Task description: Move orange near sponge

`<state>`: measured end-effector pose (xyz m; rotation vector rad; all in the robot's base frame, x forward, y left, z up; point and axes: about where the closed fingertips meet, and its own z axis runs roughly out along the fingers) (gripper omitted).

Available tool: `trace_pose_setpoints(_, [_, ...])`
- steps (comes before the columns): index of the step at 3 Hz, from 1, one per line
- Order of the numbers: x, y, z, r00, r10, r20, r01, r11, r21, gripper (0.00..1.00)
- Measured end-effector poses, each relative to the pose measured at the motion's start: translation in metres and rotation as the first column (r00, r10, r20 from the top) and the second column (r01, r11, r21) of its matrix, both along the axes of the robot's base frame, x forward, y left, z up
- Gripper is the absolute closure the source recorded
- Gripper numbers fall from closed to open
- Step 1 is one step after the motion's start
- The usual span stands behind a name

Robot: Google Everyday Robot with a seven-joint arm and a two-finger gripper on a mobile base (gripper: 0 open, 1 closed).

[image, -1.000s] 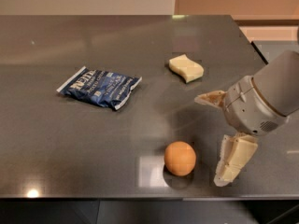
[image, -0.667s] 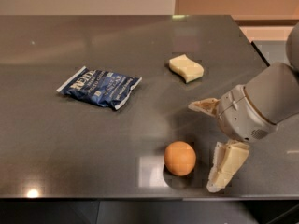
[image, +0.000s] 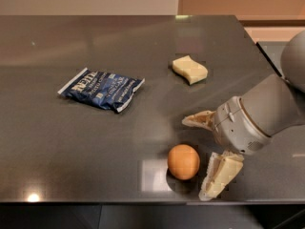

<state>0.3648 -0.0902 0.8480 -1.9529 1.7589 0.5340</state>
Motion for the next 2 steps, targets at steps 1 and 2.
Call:
trace_pose_setpoints(1, [-0.0058,0.0074,-0.0011,0.9997,0.02,-0.015,-0.02,1.0,0.022,0.25])
trace_pose_setpoints(2, [-0.0092,0.0115,-0.0015,0.9992,0.032,-0.024,-0.031,0.999,0.035,0.48])
